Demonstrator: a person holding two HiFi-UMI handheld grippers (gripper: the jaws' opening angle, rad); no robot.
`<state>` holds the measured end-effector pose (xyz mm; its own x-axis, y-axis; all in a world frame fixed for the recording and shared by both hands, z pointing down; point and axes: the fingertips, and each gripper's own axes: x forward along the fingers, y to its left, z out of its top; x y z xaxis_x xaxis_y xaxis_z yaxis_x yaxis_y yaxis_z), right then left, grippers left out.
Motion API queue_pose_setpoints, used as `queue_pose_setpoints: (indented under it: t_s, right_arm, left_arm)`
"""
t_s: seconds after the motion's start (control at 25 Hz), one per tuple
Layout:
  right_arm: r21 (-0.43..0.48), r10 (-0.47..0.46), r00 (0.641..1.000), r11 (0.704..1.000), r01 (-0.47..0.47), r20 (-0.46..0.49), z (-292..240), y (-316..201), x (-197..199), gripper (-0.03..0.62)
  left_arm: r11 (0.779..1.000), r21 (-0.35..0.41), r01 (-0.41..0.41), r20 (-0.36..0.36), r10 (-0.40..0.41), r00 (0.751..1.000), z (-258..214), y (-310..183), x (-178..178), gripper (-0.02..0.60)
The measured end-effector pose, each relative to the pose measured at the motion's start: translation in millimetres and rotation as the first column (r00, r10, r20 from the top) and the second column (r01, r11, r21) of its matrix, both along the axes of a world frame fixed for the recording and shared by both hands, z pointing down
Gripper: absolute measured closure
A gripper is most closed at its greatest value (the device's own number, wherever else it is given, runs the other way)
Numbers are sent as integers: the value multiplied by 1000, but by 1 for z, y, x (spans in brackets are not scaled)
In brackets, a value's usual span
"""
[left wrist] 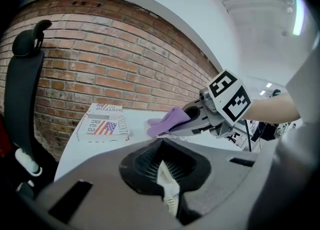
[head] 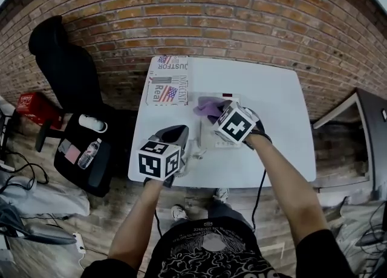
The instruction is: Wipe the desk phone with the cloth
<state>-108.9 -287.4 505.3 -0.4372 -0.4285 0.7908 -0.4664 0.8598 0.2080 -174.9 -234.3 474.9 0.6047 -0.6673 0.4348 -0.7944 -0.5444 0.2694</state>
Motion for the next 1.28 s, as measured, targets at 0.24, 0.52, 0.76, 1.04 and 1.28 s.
queue_pose_setpoints:
  t_s: [0.24,0.52,0.76,1.04,1.28]
  right_arm:
    - [-27,22,1000,999,-22,9,9,23,-1,549]
    - [-59,44,999,997,-42,21,18,47,-3,549]
    - [-96,46,999,994,-44,18,29,71,-4,549]
    - [-150,42,999,988,-37,33,42,100,-6,549]
    - [-186,24,999,982,-18,31,54,116,-6,549]
  left_arm:
    - [1000,0,-22,-4,22,1000,2,7,-4,574]
    - [999,4,-54,-2,54,999,3,17,-8,574]
    - [996,7,-84,-4,84,996,3,25,-11,574]
    - [993,4,-114,-1,114,993,5,33,-7,574]
    - [993,2,-118,1,118,993,7,32,-7,574]
